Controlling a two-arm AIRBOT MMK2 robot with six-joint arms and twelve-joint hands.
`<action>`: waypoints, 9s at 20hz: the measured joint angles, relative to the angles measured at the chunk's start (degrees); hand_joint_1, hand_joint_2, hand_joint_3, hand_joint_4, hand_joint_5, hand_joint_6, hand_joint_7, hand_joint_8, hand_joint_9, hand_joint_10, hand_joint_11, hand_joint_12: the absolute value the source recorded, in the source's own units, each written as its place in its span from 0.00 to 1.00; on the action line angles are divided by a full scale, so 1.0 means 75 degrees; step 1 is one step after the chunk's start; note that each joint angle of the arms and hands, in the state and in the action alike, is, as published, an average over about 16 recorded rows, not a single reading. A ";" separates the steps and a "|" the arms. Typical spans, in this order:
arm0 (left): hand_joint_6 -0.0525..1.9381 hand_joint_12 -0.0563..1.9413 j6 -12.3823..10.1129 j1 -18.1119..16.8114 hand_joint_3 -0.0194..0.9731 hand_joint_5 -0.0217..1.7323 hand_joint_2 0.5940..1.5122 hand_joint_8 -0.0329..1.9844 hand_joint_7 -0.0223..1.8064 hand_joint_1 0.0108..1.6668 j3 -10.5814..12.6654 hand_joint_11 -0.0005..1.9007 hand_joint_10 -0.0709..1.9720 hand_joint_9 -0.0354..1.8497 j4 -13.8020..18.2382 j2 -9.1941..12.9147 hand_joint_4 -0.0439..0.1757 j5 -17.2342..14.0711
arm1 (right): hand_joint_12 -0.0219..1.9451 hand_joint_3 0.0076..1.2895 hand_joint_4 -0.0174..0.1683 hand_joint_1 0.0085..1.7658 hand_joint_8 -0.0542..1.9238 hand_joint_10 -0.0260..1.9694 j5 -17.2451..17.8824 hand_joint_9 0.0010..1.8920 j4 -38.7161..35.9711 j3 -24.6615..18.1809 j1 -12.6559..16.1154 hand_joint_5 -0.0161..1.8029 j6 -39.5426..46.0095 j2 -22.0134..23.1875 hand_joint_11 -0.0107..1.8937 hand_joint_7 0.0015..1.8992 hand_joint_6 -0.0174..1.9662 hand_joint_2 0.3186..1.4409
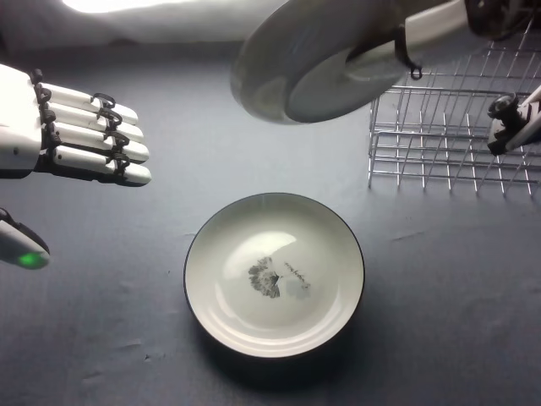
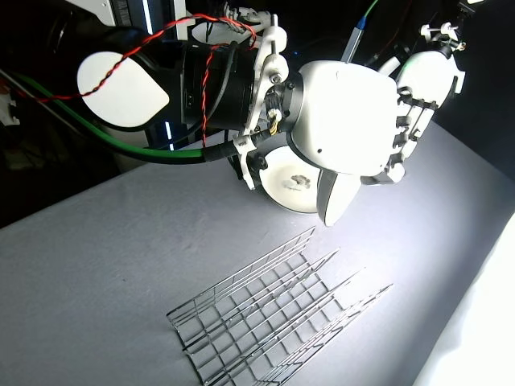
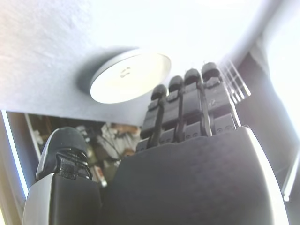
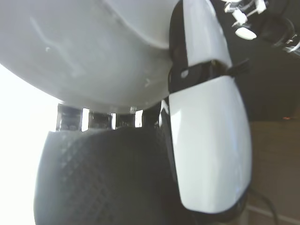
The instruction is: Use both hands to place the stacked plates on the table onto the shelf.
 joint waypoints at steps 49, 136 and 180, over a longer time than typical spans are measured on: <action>0.03 0.04 -0.0136 0.0433 0.02 0.11 0.63 0.03 0.07 0.00 -0.1277 0.02 0.04 0.05 -0.0445 -0.0411 0.20 0.1337 | 0.56 0.00 0.07 0.78 0.52 0.59 -0.1169 0.49 0.0440 0.0953 -0.0328 0.50 0.0033 0.1361 0.43 0.49 0.52 0.63; 0.02 0.04 -0.0478 0.2446 0.02 0.08 0.63 0.01 0.05 0.00 -0.0889 0.02 0.02 0.02 -0.1378 -0.1033 0.19 0.1709 | 0.31 0.01 0.10 0.70 0.03 0.02 0.1299 0.01 -0.6426 0.0326 -0.2487 0.02 -0.0019 -0.1064 0.01 0.01 0.02 0.60; 0.02 0.04 -0.0498 0.2261 0.02 0.07 0.62 0.01 0.04 0.00 -0.0896 0.01 0.02 0.02 -0.1252 -0.0994 0.19 0.1708 | 0.65 0.00 0.08 0.76 0.28 0.34 0.1028 0.35 -0.6318 0.1319 -0.2529 0.36 -0.0176 -0.2512 0.32 0.34 0.24 0.60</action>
